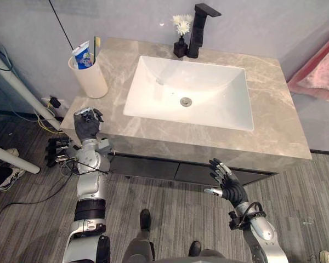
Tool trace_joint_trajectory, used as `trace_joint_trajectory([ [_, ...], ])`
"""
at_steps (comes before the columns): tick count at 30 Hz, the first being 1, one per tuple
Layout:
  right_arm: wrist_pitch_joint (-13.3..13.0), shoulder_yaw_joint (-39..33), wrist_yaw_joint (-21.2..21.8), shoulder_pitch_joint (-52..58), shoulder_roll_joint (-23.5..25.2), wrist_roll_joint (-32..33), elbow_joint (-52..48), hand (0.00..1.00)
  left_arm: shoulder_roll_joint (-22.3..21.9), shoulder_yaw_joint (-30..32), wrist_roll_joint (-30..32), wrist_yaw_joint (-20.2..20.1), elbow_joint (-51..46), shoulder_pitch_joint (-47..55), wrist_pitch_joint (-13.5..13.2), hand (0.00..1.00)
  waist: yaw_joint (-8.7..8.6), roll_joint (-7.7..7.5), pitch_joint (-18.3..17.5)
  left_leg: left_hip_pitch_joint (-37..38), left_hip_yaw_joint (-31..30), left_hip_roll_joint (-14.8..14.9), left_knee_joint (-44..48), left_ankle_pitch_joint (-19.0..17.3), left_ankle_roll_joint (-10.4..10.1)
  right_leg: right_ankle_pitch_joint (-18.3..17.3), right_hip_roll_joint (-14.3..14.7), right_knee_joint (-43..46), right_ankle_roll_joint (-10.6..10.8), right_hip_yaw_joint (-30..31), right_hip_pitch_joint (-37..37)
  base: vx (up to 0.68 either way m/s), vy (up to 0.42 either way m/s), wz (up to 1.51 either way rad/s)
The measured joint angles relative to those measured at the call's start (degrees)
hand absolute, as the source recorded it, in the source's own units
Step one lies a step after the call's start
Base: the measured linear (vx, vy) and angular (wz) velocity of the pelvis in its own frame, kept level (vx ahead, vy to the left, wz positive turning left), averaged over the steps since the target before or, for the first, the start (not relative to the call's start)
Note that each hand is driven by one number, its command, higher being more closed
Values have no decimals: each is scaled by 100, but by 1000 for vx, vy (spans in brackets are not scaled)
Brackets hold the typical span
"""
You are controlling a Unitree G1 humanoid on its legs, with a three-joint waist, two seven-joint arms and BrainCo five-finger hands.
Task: Organize washtable
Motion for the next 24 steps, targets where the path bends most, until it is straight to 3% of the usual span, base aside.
trace_joint_trajectory([
  [16,0,53,133,114,-100,-25,24,0,367,-6,-117,-7,411,-414,172,100,4,11,-253,-131,138,89,0,-2,-3,54,52,-75,-22,144,-179,-7,-6,-5],
  [24,0,268,225,233,-143,-29,100,0,943,-414,-187,-17,1137,-1209,180,100,19,-155,-368,-217,223,141,4,-15,-20,109,49,-182,-2,277,-252,2,0,-6],
])
